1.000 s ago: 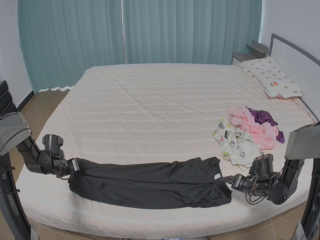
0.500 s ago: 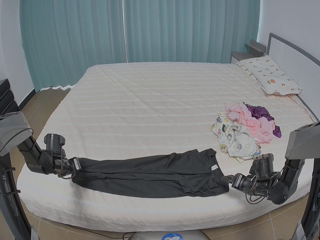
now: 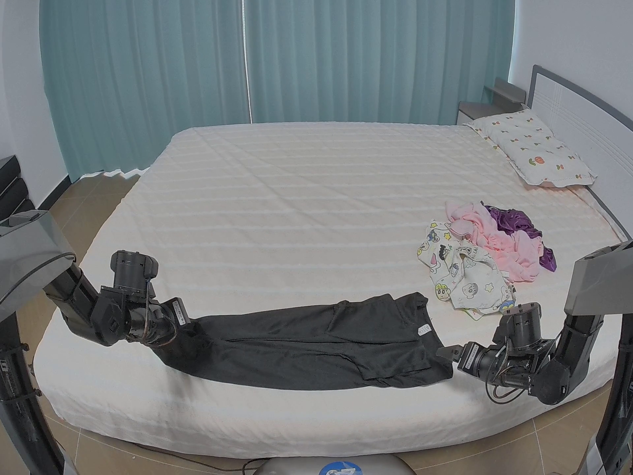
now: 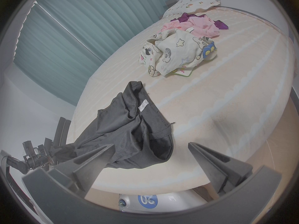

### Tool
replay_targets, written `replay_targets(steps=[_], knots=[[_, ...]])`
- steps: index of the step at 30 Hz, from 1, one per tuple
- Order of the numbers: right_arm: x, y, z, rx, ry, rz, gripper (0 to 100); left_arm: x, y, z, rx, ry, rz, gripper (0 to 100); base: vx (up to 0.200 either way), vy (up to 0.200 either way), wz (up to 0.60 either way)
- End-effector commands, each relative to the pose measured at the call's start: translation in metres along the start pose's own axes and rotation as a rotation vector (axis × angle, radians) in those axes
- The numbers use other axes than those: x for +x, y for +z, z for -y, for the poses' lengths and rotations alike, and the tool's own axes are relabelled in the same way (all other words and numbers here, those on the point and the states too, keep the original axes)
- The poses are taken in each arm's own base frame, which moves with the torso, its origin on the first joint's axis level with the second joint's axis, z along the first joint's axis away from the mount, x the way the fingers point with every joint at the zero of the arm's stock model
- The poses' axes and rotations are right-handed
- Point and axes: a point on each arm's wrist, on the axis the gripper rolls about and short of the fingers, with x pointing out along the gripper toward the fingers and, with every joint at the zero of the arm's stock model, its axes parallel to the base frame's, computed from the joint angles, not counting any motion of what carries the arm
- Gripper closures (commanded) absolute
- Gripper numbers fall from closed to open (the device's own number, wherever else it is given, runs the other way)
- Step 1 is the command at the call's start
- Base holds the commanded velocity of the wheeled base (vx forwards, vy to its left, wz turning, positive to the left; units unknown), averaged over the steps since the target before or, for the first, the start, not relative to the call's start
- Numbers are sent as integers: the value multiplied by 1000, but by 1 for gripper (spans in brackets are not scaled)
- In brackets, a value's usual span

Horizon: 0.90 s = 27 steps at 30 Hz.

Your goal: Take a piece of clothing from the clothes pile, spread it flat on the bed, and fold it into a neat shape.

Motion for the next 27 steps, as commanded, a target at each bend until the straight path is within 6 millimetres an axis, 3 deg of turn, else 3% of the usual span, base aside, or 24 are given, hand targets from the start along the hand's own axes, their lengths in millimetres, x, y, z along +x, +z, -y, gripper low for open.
replay_targets(steps=[1,9,17,27], knots=[[0,0,-1,-1,3,1,0,-8,-3,18,33,-33,17,100,0,-200,0],[-1,1,-2,-1,7,6,0,-22,-8,44,64,-66,-27,100,0,-200,0],[-1,1,-2,-2,9,7,0,-23,-9,69,61,-82,-22,100,0,-200,0],[-1,0,-4,-8,15,3,0,-2,-22,117,56,-110,-112,100,0,-200,0]])
